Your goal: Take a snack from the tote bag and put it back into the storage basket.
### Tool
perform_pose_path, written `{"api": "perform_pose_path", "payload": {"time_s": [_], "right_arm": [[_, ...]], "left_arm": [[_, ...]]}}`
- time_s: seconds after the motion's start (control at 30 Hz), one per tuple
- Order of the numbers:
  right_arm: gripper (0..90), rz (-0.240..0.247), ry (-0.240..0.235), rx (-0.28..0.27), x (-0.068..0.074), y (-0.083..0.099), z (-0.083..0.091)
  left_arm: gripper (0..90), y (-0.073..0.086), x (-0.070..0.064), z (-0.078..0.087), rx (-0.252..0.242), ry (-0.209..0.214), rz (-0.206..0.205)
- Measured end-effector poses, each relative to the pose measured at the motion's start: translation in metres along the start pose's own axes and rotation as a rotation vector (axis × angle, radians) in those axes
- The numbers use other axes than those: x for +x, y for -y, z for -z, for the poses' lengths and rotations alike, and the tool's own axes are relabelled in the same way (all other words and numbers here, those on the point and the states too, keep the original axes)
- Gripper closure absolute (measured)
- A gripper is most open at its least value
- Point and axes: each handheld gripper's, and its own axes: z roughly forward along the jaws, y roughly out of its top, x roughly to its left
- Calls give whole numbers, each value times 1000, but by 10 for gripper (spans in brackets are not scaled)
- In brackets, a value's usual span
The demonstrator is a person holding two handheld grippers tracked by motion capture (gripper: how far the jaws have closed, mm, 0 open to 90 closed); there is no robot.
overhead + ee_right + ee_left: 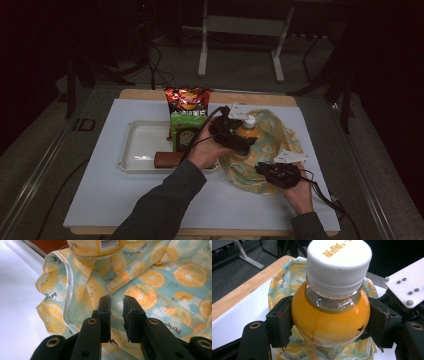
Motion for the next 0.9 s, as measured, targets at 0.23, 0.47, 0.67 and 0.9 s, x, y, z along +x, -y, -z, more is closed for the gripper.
{"api": "perform_pose_path", "payload": {"time_s": [0.23,0.47,0.67,0.9], "right_arm": [[764,-1,-1,1,0,0,0],[765,-3,-1,3,0,0,-1],[764,-2,-1,7,0,1,-1],[765,-4,-1,6,0,1,-1]], "left_arm": [[290,6,5,6,6,-18,0],[290,12,12,15,6,-30,1],[290,16,16,20,4,-36,8],[290,20,19,24,16,-52,-6]]}}
